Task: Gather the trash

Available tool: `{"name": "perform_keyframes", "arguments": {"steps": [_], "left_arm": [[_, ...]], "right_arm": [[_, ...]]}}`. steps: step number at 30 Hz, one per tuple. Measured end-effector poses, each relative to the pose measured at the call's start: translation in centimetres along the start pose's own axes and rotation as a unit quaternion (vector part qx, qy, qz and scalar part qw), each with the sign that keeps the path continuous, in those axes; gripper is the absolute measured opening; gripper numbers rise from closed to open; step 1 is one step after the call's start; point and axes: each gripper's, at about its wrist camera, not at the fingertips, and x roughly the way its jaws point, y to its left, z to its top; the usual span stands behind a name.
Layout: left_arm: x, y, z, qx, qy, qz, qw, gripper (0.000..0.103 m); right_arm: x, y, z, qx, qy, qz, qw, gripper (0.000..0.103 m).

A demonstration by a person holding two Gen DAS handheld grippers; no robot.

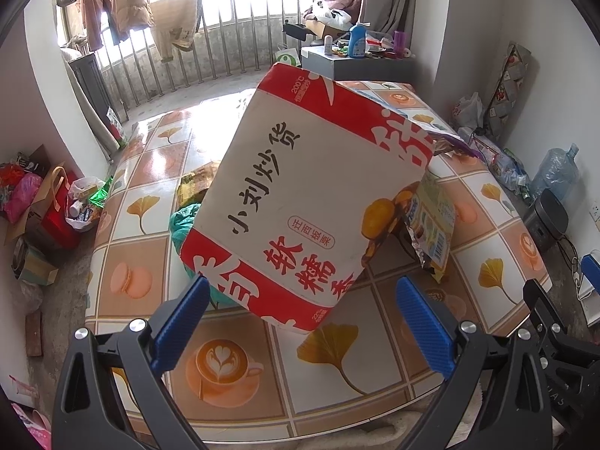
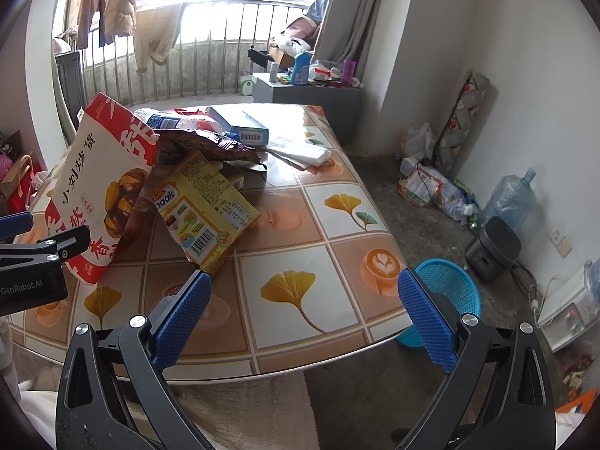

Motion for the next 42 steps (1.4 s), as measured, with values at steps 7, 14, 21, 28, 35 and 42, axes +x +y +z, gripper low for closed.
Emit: {"name": "perform_keyframes", "arguments": {"steps": [7,14,21,28,35,42], "left_arm": [[-0.05,0.07,-0.15,-0.001,0.002,0.000,1.0000,0.097],[0.13,0.13,-0.17,0.001,0.005,-0.001,1.0000,0.097],[0.25,0.11,-0.23,0.000,0.008,0.000,1.0000,0.097],[0.35,0.18,-0.26,0.001,0.009,0.000,1.0000,0.097],[0.34,0.16,-0.24,0.001,0.008,0.000,1.0000,0.097],[0.39,0.00,-0.24,0.004,0.008,-0.006,0.9999,0.097]], "right_arm": [[0.03,-0.03,0.03,-0.003,0.001,0.000,1.000,0.095],[0.24,0.01,-0.15,-0.005,0.007,-0.003,1.000,0.095],[0.41,0.09,-0.22,-0.007,0.016,-0.003,1.000,0.095],[0.47,0.18,-0.30,-0.008,0.020,-0.005,1.000,0.095],[0.46,0.11,-0.25,-0.009,0.020,-0.006,1.000,0.095],[0.34,-0.25,-0.06,-0.005,0.020,-0.007,1.000,0.095]]}}
